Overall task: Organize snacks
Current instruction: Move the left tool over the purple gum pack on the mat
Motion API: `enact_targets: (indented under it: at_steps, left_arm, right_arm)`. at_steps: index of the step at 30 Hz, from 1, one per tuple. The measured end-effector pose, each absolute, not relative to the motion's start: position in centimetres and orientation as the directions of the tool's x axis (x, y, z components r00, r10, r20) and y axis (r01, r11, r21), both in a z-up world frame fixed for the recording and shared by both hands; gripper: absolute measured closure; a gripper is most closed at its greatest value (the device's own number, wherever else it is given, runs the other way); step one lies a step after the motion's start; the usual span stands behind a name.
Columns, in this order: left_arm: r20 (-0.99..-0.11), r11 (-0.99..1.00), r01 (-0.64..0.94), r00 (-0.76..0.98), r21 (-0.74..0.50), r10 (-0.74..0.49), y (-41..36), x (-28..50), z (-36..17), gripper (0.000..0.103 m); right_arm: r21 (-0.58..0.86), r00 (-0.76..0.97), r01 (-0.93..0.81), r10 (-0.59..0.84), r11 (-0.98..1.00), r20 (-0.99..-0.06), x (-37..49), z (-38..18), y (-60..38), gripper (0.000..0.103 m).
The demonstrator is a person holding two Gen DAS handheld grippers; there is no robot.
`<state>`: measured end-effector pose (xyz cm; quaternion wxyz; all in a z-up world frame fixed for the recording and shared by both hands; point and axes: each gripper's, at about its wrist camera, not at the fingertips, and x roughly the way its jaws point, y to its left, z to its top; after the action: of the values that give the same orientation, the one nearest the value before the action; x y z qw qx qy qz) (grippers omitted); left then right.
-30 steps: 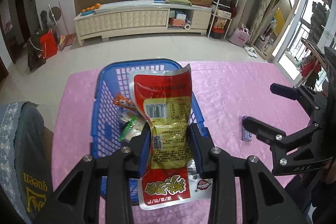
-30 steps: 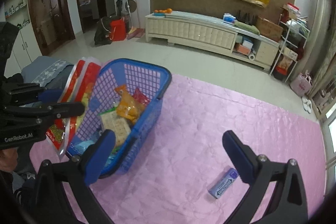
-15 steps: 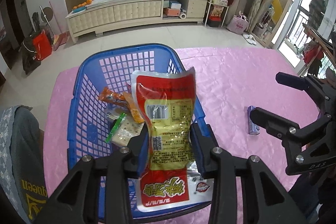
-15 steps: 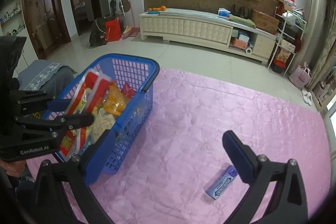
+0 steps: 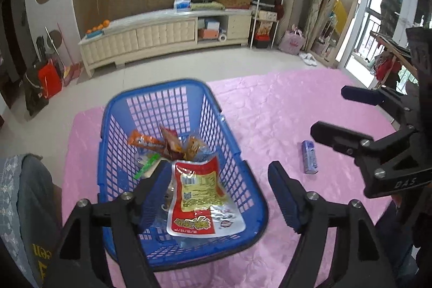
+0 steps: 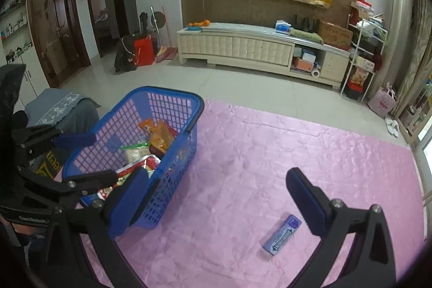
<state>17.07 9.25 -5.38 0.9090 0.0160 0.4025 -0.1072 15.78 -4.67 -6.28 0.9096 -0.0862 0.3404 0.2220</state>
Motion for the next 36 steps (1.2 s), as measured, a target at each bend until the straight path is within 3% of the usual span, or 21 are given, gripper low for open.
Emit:
enact_targets:
  at_steps: [6, 20, 36]
  left_arm:
    - [-0.686, 0.976, 0.219, 0.707, -0.02, -0.173, 7.8, 14.8, -2.7, 0.021]
    - [-0.645, 0.967, 0.252, 0.744, 0.026, -0.177, 2.8, 12.6, -1.3, 0.02]
    - [-0.729, 0.937, 0.349, 0.641, -0.003, -0.241, -4.9, 15.1, -6.6, 0.02]
  right_arm:
    - [-0.001, 0.682, -0.457, 0.35, 0.889, -0.642, 14.0, -4.6, -6.1, 0.0]
    - [0.01, 0.694, -0.412, 0.321, 0.911, -0.645, 11.5, -3.4, -11.1, 0.0]
    - [-0.011, 0.665, -0.329, 0.223, 0.944, -0.713, 12.8, -8.1, -17.8, 0.0]
